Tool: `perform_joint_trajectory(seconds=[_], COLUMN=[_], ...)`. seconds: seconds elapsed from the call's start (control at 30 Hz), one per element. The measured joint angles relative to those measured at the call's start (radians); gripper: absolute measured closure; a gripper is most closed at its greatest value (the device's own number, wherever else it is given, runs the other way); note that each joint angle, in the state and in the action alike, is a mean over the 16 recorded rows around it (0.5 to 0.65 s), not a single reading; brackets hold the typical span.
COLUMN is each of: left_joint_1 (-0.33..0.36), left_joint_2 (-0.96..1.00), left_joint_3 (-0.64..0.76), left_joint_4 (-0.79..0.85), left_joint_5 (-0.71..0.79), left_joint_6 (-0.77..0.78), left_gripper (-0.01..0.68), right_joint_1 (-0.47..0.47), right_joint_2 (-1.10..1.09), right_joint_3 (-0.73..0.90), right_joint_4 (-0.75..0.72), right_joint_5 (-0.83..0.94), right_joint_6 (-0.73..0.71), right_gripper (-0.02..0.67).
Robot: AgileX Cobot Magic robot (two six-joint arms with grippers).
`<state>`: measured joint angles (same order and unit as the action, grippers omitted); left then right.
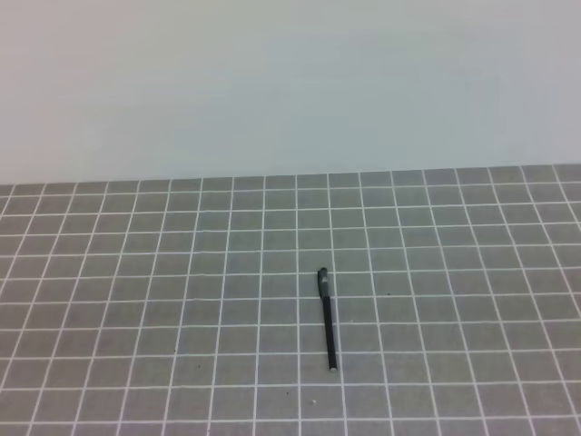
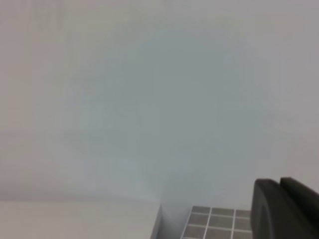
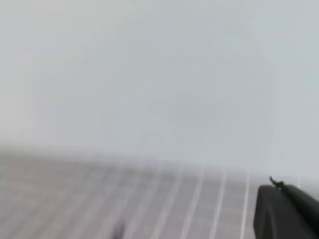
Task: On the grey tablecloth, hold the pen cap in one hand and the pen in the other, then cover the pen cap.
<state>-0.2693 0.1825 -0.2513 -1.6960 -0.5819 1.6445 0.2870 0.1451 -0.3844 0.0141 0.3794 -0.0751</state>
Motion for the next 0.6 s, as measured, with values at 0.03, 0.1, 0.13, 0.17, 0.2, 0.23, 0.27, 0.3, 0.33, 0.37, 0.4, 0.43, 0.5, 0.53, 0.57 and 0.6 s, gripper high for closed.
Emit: perform_joint_trajectory(seconds=[0.03, 0.1, 0.13, 0.17, 0.2, 0.23, 0.27, 0.3, 0.33, 0.37, 0.4, 0.43, 0.5, 0.53, 0.57, 0.6], left_joint_1=[0.000, 0.000, 0.000, 0.000, 0.000, 0.000, 0.001, 0.001, 0.001, 0.002, 0.003, 0.004, 0.007, 0.009, 0.011, 0.014], left_joint_2=[-0.012, -0.036, -0.048, -0.060, -0.072, -0.083, -0.094, -0.104, -0.113, -0.122, -0.130, -0.137, -0.148, -0.153, -0.156, -0.159], left_joint_3=[0.009, 0.031, 0.043, 0.056, 0.070, 0.085, 0.100, 0.116, 0.132, 0.147, 0.162, 0.174, 0.197, 0.207, 0.215, 0.223], left_joint_4=[0.001, 0.007, 0.015, 0.028, 0.049, 0.078, 0.115, 0.161, 0.213, 0.270, 0.335, 0.406, 0.569, 0.658, 0.751, 0.847], left_joint_5=[0.020, 0.057, 0.072, 0.086, 0.098, 0.109, 0.119, 0.130, 0.144, 0.160, 0.181, 0.207, 0.272, 0.307, 0.343, 0.379], left_joint_6=[0.022, 0.059, 0.066, 0.064, 0.050, 0.022, -0.017, -0.067, -0.123, -0.183, -0.248, -0.319, -0.480, -0.573, -0.675, -0.784], left_gripper=[0.675, 0.675, 0.675, 0.675, 0.675, 0.675, 0.675, 0.675, 0.675, 0.675, 0.675, 0.675, 0.675, 0.675, 0.675, 0.675], right_joint_1=[0.000, 0.000, 0.000, 0.000, 0.000, 0.000, 0.000, 0.000, 0.000, 0.000, -0.001, -0.001, -0.001, -0.001, -0.001, -0.001], right_joint_2=[-0.006, -0.025, -0.036, -0.047, -0.058, -0.070, -0.081, -0.093, -0.104, -0.114, -0.124, -0.134, -0.149, -0.154, -0.158, -0.160], right_joint_3=[0.029, 0.095, 0.128, 0.162, 0.194, 0.226, 0.255, 0.282, 0.307, 0.328, 0.345, 0.361, 0.379, 0.384, 0.387, 0.387], right_joint_4=[0.005, 0.009, 0.009, 0.008, 0.005, -0.001, -0.008, -0.016, -0.025, -0.033, -0.039, -0.044, -0.047, -0.048, -0.050, -0.052], right_joint_5=[-0.081, -0.231, -0.296, -0.353, -0.396, -0.423, -0.440, -0.444, -0.438, -0.424, -0.402, -0.374, -0.313, -0.282, -0.252, -0.223], right_joint_6=[-0.002, -0.006, -0.009, -0.014, -0.019, -0.023, -0.028, -0.033, -0.038, -0.043, -0.048, -0.052, -0.061, -0.065, -0.069, -0.072], right_gripper=[0.647, 0.647, 0.647, 0.647, 0.646, 0.646, 0.646, 0.646, 0.646, 0.646, 0.646, 0.646, 0.646, 0.646, 0.646, 0.646])
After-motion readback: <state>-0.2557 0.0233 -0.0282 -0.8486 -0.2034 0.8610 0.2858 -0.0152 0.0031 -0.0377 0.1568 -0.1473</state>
